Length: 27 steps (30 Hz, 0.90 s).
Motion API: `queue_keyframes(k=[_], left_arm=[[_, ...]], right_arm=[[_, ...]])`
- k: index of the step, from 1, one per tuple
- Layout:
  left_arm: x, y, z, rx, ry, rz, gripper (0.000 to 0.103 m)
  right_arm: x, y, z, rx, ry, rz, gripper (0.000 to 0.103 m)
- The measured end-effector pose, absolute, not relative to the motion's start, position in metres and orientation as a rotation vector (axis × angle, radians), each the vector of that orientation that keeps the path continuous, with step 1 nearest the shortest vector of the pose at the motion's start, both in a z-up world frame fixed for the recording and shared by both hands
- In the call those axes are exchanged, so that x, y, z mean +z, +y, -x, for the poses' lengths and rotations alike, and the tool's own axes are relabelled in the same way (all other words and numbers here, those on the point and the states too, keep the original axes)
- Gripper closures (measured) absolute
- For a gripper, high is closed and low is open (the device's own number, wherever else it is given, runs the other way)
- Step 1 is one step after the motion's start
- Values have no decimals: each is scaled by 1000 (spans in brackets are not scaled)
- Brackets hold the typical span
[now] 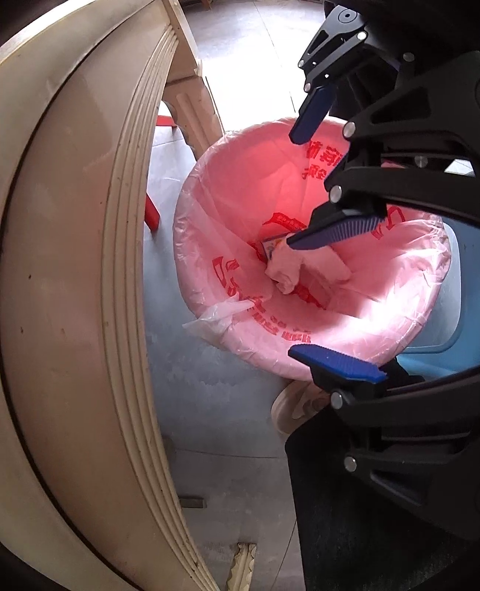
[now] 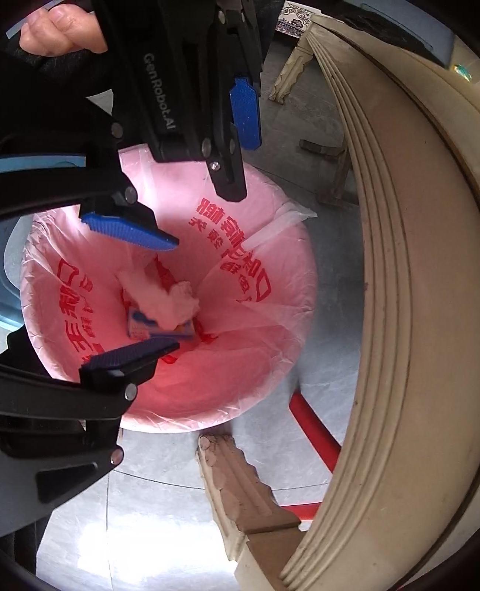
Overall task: Collect trash
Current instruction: 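Open both tools to drop the tissue and box into the bin, then raise both open tools back up over the table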
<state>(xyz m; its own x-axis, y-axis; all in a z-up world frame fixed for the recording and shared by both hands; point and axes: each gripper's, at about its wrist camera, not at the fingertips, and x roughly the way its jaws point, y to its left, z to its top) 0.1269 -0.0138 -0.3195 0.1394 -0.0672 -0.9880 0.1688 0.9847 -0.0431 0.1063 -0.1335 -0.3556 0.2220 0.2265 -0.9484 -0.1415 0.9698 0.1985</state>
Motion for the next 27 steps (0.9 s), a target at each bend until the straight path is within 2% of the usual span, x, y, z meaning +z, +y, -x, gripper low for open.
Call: queue_keyframes(k=[19, 27], left_arm=[[-317, -19, -118, -166, 1388, -137, 44], [-286, -10, -101, -154, 1329, -177, 43]], right_arm=[[-350, -145, -105, 223, 1319, -107, 54], [-325, -160, -95, 187, 1276, -153, 54]])
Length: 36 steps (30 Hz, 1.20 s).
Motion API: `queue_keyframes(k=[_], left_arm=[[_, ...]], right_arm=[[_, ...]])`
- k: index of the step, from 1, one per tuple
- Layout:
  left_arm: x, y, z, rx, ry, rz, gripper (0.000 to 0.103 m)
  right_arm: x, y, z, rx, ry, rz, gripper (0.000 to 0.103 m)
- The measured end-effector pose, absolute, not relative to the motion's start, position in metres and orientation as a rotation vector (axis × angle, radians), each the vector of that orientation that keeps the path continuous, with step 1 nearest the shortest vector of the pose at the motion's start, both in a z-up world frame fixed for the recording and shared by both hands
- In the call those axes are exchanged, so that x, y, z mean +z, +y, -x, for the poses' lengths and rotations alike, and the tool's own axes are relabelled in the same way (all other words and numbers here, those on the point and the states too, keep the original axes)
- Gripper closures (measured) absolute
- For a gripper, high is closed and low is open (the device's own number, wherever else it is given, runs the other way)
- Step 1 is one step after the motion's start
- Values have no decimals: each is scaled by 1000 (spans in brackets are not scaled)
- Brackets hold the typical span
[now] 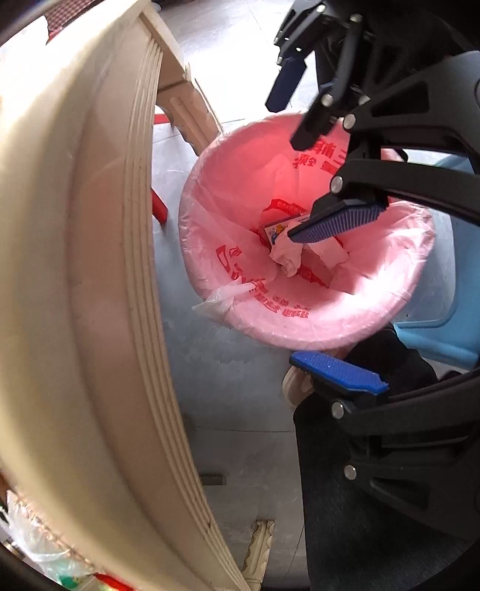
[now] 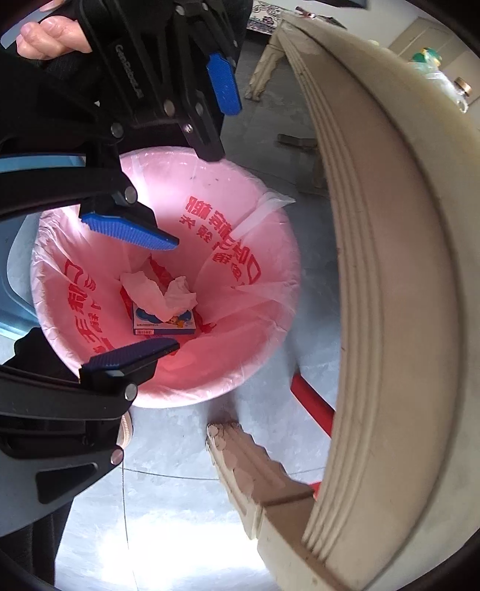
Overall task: Collect trash
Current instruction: 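Raise both open tools back up over the table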
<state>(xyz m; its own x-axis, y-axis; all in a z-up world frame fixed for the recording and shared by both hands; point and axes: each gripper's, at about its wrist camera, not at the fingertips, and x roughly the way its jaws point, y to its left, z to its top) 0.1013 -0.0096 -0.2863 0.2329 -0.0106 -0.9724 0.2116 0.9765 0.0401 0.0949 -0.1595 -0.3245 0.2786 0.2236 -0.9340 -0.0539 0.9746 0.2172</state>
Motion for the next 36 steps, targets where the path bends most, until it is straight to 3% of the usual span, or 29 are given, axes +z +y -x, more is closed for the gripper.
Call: queue_keyframes(k=[5, 7, 15, 22, 36], left_arm=[[-239, -3, -87, -179, 1246, -166, 42], [-210, -1, -80, -189, 1192, -173, 38], [-104, 11, -67, -181, 965, -175, 36], [-47, 18, -72, -174, 886, -142, 36], [6, 19, -100, -176, 842, -160, 35]], right_arm=[[-272, -165, -79, 173, 1157, -165, 50], [-243, -168, -72, 162, 1082, -161, 34], [-122, -166, -48, 169, 835, -118, 33], [-53, -169, -45, 168, 719, -101, 33], [-11, -176, -65, 153, 653, -91, 33]])
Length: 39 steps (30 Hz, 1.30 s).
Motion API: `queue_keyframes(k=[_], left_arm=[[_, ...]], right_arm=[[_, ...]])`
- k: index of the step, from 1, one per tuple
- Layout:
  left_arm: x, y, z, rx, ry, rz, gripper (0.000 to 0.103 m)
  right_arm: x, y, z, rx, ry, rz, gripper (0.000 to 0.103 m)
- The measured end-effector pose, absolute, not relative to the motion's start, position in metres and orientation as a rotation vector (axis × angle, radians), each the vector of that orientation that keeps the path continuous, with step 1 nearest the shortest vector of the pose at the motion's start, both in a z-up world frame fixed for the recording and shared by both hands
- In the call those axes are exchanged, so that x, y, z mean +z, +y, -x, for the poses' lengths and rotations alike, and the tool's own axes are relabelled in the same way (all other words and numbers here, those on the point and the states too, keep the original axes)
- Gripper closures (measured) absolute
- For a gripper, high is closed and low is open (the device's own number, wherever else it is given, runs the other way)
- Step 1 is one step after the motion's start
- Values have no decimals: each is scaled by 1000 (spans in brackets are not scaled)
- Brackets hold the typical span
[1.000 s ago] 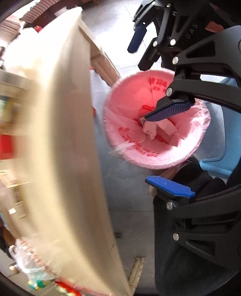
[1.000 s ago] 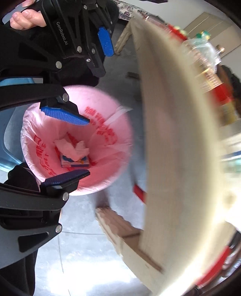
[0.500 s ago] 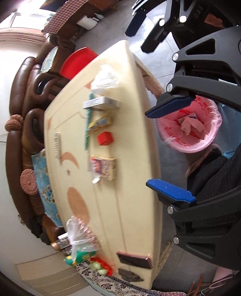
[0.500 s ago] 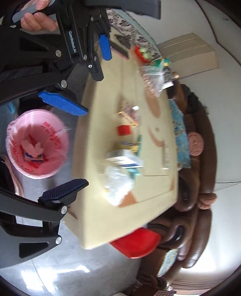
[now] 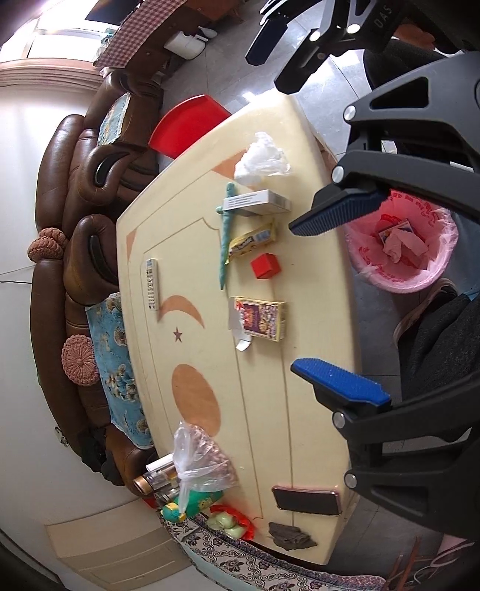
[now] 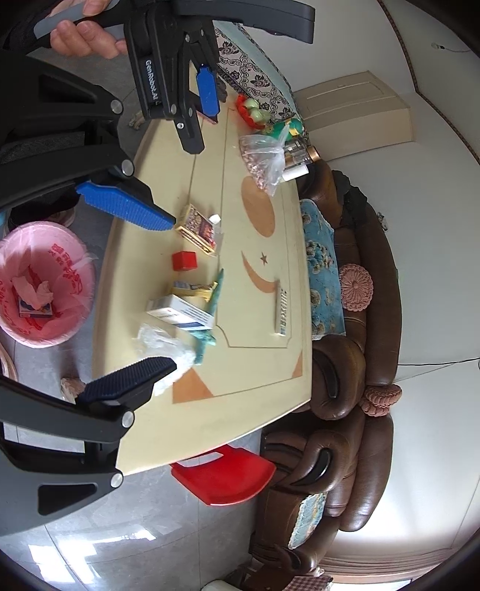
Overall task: Collect trash
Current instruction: 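Raise both open tools back up over the table, then grasp the purple card box with the left tool while the right tool grasps the plastic bag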
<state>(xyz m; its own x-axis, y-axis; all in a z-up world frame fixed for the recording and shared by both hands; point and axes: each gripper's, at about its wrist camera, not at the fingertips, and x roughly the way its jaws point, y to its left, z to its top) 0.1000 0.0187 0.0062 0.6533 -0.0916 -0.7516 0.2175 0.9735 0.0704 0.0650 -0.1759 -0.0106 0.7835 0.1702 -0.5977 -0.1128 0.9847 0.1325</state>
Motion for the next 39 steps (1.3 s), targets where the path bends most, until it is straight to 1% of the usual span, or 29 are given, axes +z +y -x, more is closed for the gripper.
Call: queue_keyframes(k=[6, 13, 26, 39], left_arm=[[15, 20, -123, -197, 854, -153, 35], [10, 22, -157, -213, 900, -136, 35], [-25, 17, -210, -208, 988, -157, 35], [-66, 13, -247, -209, 1077, -167, 35]], right_arm=[[-6, -185, -84, 141, 653, -98, 33], [-8, -200, -108, 115, 661, -113, 33], [-24, -219, -148, 104, 711, -149, 33], [-54, -227, -178, 97, 779, -165, 33]])
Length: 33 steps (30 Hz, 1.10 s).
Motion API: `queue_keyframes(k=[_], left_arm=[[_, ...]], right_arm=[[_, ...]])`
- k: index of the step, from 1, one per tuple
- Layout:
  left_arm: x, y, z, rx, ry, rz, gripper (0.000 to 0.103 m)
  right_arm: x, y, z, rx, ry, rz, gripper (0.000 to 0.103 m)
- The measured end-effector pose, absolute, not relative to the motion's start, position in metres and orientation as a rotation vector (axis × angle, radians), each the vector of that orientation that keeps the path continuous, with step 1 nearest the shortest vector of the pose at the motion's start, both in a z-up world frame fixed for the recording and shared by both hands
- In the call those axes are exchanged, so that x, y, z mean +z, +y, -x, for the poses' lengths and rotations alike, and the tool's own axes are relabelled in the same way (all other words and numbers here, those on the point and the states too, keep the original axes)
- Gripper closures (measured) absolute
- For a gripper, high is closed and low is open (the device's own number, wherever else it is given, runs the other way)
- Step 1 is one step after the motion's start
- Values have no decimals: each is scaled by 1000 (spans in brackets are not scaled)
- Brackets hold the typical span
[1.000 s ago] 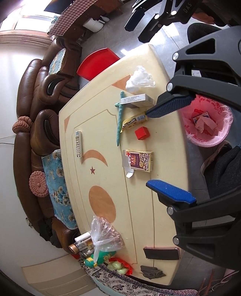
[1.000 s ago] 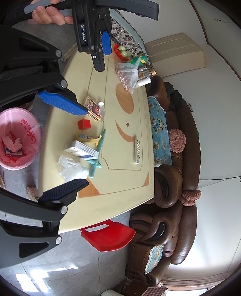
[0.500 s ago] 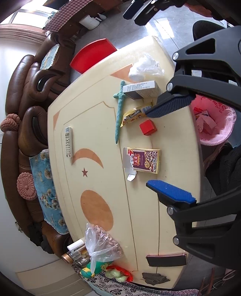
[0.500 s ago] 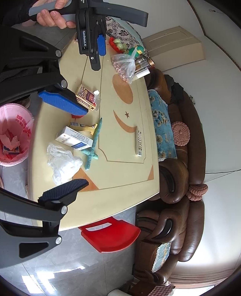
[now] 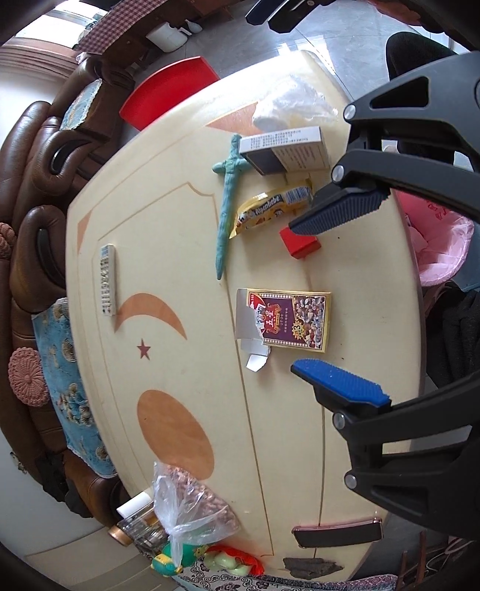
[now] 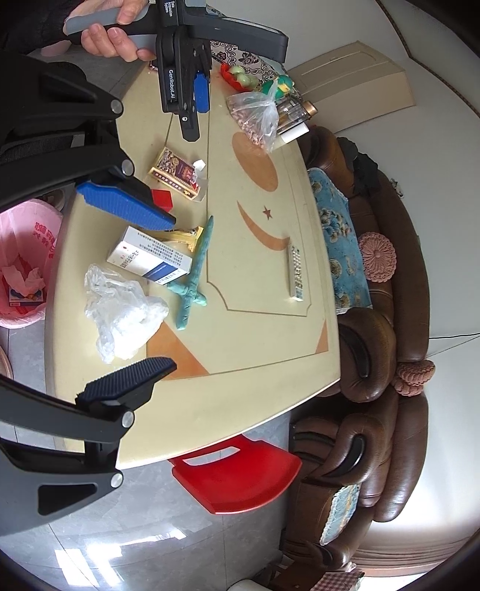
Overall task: Collect trash
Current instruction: 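Grasp the purple card box with the left tool while the right tool grasps the plastic bag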
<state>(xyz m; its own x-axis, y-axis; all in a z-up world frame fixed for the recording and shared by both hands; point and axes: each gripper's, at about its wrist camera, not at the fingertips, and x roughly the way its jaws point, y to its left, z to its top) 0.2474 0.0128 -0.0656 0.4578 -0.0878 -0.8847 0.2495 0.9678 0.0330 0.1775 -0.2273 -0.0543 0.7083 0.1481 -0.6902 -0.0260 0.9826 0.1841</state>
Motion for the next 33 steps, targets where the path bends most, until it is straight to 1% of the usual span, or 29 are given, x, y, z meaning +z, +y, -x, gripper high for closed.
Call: queue_keyframes(k=[33], left_arm=[[-153, 15, -312, -203, 1236, -177, 35]], right_arm=[[-141, -238, -228, 88, 954, -211, 33]])
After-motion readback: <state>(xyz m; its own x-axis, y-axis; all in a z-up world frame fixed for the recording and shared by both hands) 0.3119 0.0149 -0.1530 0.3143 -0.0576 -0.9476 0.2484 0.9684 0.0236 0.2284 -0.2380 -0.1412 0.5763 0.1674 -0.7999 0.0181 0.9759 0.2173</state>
